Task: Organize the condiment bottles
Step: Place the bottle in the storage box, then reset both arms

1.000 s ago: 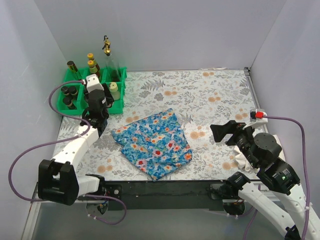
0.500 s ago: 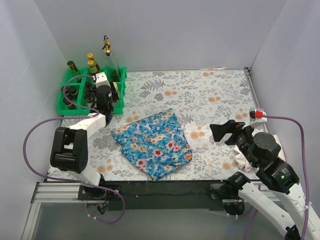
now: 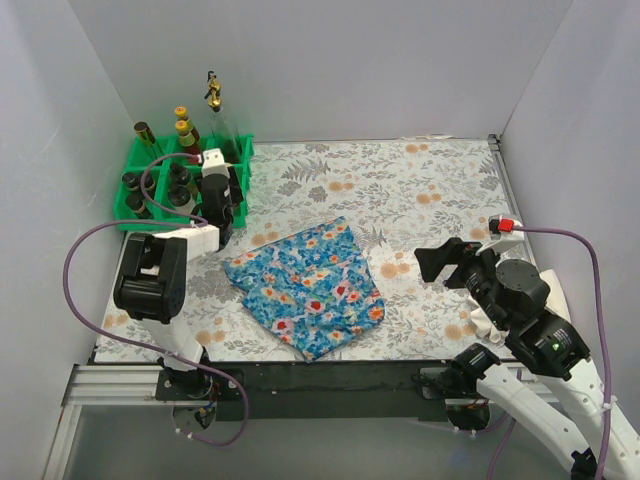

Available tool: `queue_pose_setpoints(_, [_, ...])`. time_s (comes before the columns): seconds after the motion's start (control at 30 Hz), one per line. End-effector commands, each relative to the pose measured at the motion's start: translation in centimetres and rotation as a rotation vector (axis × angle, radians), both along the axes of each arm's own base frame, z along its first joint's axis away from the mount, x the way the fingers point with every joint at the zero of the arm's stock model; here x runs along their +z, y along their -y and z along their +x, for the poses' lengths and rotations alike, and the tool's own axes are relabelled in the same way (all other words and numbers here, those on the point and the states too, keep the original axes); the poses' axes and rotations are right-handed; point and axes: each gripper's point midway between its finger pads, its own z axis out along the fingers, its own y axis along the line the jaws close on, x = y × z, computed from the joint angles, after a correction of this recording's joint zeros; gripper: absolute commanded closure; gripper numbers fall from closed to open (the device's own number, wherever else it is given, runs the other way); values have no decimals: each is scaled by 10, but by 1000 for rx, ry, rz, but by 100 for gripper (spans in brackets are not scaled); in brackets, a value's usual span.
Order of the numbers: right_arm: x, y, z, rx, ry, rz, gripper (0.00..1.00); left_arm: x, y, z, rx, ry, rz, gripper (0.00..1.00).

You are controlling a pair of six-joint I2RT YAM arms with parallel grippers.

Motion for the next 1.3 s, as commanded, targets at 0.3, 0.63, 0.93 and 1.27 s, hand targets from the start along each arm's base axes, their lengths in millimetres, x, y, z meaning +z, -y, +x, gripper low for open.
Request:
queue_pose_setpoints(0.3, [16,0,1,-6,45,42,6,-3,1,15,-19,-21,38,21])
queue_pose_setpoints(0.63, [25,-6,-10,35,-32,52,4,88,25,-9,-96,-168,-120,2])
queue_pose_setpoints(0.93, [36,-19,-9,76,-127,27,1,172,165,-167,-817,-220,-519,2])
queue_pose_setpoints(1.27, [31,-55,-10,237,-219,17,1,192,191,-276,-1067,-153,-655,2])
